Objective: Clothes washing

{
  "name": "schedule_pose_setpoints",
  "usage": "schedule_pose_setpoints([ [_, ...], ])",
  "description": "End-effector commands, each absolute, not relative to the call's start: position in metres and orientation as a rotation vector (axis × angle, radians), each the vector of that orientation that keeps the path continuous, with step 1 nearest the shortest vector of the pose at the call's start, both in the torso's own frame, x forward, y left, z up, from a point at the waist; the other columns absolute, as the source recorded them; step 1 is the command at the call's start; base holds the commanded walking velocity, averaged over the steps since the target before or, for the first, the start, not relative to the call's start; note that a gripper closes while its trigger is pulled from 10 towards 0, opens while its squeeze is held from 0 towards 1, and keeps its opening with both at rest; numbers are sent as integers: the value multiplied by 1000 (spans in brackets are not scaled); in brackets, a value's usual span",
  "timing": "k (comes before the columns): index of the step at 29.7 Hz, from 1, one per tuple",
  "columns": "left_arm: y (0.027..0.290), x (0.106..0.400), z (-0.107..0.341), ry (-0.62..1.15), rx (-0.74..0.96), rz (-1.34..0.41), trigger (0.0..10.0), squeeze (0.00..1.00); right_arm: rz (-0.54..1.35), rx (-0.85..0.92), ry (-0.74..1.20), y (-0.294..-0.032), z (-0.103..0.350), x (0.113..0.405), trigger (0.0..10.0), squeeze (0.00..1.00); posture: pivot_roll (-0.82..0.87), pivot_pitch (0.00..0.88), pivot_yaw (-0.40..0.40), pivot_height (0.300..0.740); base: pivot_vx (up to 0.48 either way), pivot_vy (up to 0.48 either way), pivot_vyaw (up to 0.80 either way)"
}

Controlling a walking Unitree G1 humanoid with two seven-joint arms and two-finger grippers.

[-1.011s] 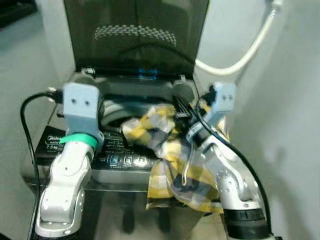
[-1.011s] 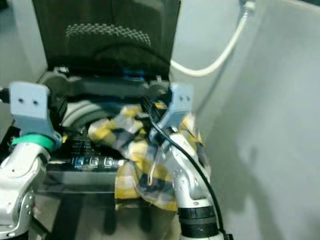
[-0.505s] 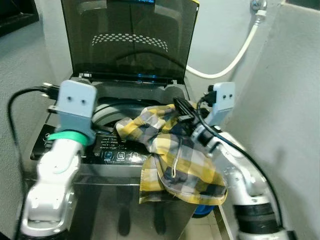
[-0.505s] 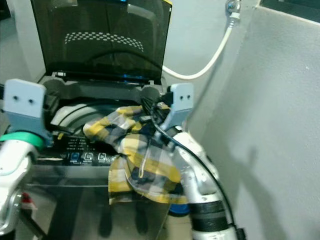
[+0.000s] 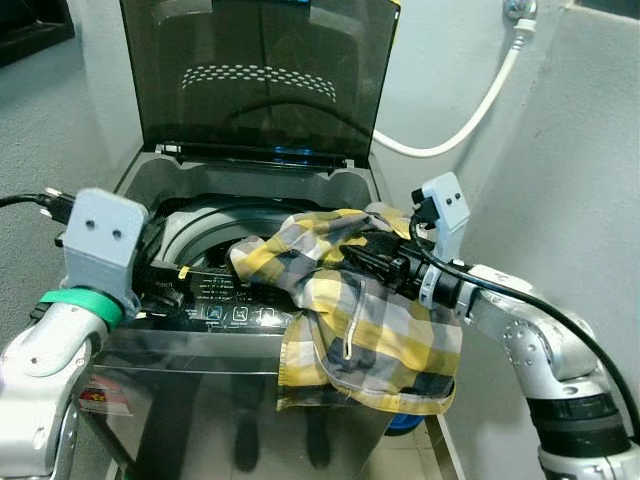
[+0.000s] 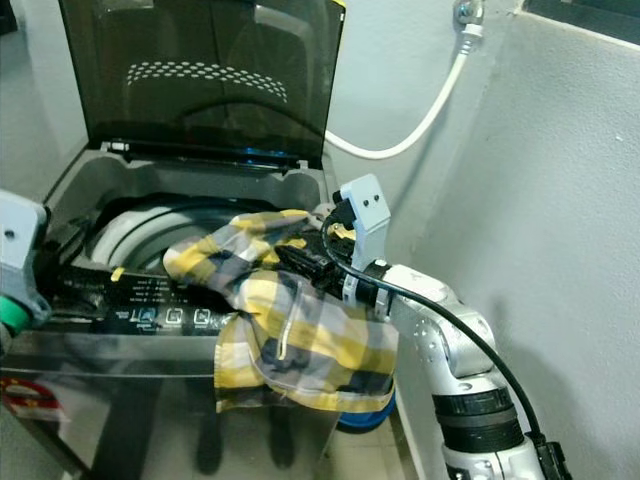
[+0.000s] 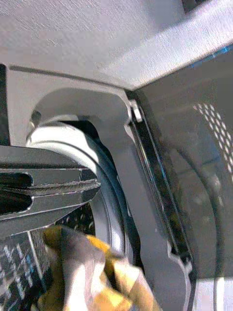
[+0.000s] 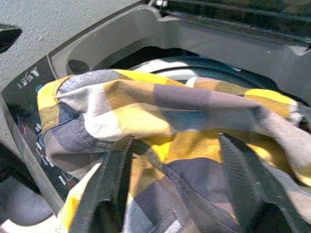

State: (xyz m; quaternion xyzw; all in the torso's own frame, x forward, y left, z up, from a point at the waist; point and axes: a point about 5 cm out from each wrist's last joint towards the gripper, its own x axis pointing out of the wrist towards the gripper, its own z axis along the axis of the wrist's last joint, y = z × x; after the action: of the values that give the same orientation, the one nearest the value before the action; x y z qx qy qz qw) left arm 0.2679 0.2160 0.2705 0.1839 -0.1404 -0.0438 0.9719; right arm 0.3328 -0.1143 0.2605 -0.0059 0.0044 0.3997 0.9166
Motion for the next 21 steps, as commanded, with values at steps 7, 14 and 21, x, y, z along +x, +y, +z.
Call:
schedule_pose_setpoints([
  [7, 207, 260, 267, -314, 359, -210, 10000, 0, 866, -115, 25, -90, 255, 340, 10000, 1000, 64, 54, -39, 740, 0, 0, 0],
  [14, 199, 257, 268, -340, 299, -277, 10000, 0, 882, -267, 21, -75, 251, 346, 10000, 1000, 62, 54, -41, 740, 0, 0, 0],
  [21, 195, 257, 261, -289, 306, -317, 10000, 0, 892, -409, 69, -53, 232, 354, 6706, 0, 65, 56, -36, 740, 0, 0, 0],
])
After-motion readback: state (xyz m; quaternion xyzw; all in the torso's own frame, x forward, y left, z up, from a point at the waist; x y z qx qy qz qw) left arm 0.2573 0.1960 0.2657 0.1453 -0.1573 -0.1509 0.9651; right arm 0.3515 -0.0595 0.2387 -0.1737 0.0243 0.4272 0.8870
